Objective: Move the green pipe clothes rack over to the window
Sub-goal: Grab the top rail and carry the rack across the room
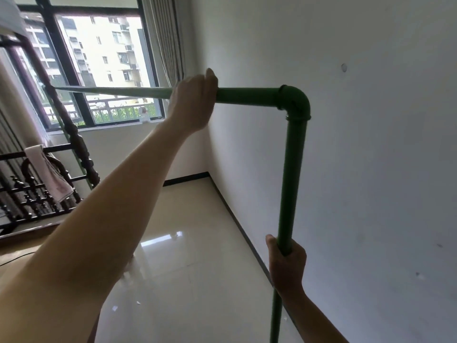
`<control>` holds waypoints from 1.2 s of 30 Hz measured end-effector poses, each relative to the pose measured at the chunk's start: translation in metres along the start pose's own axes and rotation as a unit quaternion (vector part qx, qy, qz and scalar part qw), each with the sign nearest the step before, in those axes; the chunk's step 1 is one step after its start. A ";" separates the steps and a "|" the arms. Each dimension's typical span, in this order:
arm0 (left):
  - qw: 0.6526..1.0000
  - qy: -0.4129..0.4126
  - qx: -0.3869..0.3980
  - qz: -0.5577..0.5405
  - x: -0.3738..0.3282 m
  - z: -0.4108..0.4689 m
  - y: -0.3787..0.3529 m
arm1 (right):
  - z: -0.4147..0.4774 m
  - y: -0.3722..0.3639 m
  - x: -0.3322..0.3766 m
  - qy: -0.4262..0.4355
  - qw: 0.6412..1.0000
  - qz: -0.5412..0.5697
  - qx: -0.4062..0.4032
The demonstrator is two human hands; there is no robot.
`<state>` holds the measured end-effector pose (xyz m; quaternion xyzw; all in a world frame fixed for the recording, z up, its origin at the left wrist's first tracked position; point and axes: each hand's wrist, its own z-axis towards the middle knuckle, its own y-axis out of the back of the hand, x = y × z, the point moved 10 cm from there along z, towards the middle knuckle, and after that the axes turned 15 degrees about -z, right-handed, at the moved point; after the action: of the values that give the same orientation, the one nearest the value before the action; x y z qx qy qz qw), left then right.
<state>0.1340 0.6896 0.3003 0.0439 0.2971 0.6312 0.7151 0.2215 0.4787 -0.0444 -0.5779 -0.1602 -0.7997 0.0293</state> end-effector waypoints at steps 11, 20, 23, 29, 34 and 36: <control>0.998 0.048 -0.019 0.039 0.108 0.076 -0.045 | 0.130 -0.104 -0.013 0.006 0.997 0.028 0.066; 0.990 0.088 -0.071 0.089 0.195 0.139 -0.069 | 0.243 -0.195 -0.008 0.023 0.982 0.060 0.179; 0.985 0.113 -0.088 0.091 0.231 0.156 -0.067 | 0.274 -0.229 -0.007 0.033 0.980 0.055 0.190; 0.985 0.119 -0.083 0.099 0.311 0.192 -0.066 | 0.329 -0.312 0.004 0.052 0.978 0.052 0.196; 0.981 0.126 -0.082 0.126 0.393 0.225 -0.055 | 0.366 -0.399 0.013 0.042 0.977 0.061 0.200; 0.982 0.116 -0.084 0.126 0.424 0.237 -0.049 | 0.378 -0.434 0.016 0.035 0.978 0.060 0.199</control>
<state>0.3022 1.1473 0.3167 -0.0524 0.3162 0.7399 0.5915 0.4618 1.0016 -0.0199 -0.5408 -0.2796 -0.7684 0.1975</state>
